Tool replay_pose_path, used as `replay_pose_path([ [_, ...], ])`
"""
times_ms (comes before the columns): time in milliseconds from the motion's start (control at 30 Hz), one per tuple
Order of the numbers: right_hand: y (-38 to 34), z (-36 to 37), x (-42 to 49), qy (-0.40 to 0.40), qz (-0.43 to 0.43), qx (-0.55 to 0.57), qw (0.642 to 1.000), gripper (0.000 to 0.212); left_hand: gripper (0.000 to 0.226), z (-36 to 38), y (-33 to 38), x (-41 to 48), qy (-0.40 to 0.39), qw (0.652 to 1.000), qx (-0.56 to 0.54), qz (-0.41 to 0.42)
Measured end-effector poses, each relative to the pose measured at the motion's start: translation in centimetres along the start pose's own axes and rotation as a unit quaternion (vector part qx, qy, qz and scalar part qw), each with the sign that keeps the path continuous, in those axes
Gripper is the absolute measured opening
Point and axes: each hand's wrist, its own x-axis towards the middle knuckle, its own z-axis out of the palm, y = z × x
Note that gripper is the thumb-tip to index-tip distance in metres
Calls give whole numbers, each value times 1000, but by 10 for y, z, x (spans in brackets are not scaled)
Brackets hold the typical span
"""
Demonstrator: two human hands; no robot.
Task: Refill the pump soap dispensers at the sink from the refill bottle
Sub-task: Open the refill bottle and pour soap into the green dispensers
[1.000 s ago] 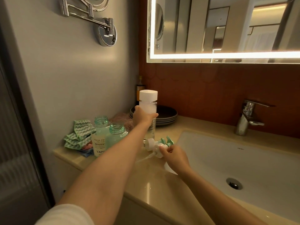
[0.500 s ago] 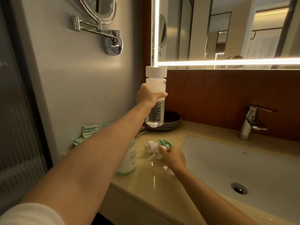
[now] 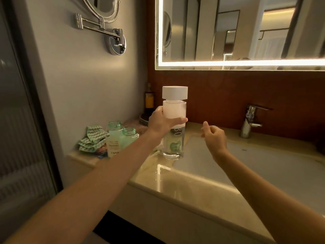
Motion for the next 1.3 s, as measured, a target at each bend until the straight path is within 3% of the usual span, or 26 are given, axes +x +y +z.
replay_pose_path([
  [167,-63,-21,-18,-58,-140,-24,988,44,62,12,-22,-37,-26,1000,7,-7],
  [333,-103,-17,-22,-141,-188,-199,952,74,74,11,-37,-51,-20,1000,13,-1],
  [467,-113,-10,-21,-184,-215,-292,914,68,70,10,-43,-56,-21,999,33,36],
  [567,-114,-5,-16,-228,-200,-231,925,52,71,9,-45,-59,-23,997,47,58],
  [633,-114,-6,-14,-295,-146,-160,931,46,79,9,-46,-61,-21,997,51,61],
  [733,-119,-10,-14,-344,-82,-96,931,56,71,10,-46,-61,-13,997,54,60],
  [833,-127,-10,-13,-277,-117,-201,932,73,69,11,-47,-60,-12,997,53,63],
  [933,-131,-7,-16,-273,-165,-353,880,76,85,12,-46,-62,-14,997,49,63],
  [1000,-130,-6,-17,-272,-199,-393,856,71,92,11,-46,-63,-13,997,42,62],
  [1100,-134,-10,-16,-335,-157,-308,876,52,87,11,-47,-63,-11,998,34,58],
  [1200,-142,-15,-16,-408,-89,-221,882,56,90,12,-49,-62,-15,998,29,54],
  [1300,-145,-10,-18,-354,-110,-284,884,70,87,12,-50,-61,-14,998,28,58],
])
